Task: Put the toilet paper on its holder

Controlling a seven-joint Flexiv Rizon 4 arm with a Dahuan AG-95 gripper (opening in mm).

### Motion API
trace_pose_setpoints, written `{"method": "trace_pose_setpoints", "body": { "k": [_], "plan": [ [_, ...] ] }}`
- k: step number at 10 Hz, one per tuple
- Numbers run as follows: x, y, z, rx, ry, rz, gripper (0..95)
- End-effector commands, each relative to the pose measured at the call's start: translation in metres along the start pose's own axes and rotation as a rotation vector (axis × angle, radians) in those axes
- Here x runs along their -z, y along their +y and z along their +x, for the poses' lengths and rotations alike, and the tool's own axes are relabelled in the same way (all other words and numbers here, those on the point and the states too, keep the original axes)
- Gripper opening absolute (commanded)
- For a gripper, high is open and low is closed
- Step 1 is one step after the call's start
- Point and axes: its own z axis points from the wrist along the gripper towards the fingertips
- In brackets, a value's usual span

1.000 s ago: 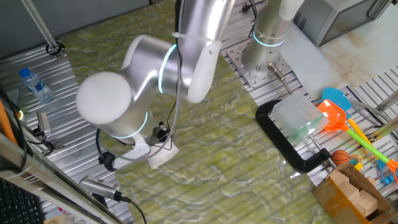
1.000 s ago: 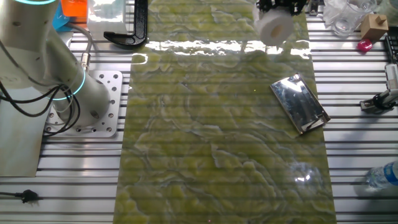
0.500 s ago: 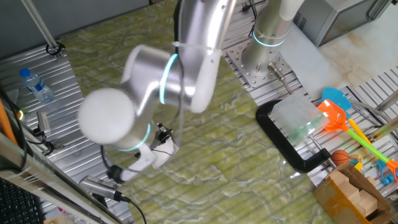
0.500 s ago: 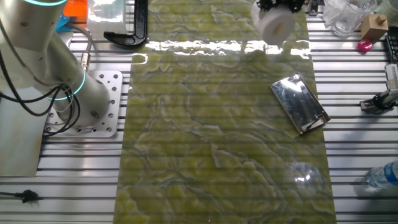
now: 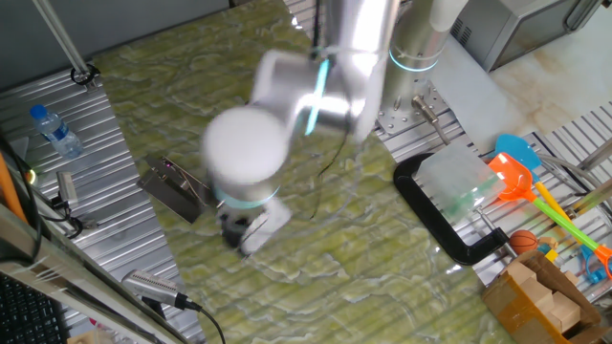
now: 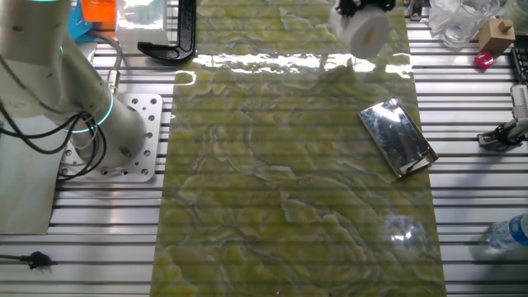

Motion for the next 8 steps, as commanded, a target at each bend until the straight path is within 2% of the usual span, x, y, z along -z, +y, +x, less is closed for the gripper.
{"method": "trace_pose_setpoints", "body": {
  "k": [1,4,6,8],
  "plan": [
    [0.000,-0.011,-0.002,0.046,0.014,0.017,0.0],
    [-0.006,-0.011,0.001,0.045,0.028,0.042,0.0],
    [-0.012,-0.011,0.003,0.044,0.010,0.052,0.0],
    [-0.010,-0.005,0.008,0.049,0.003,0.082,0.0]
  ]
}}
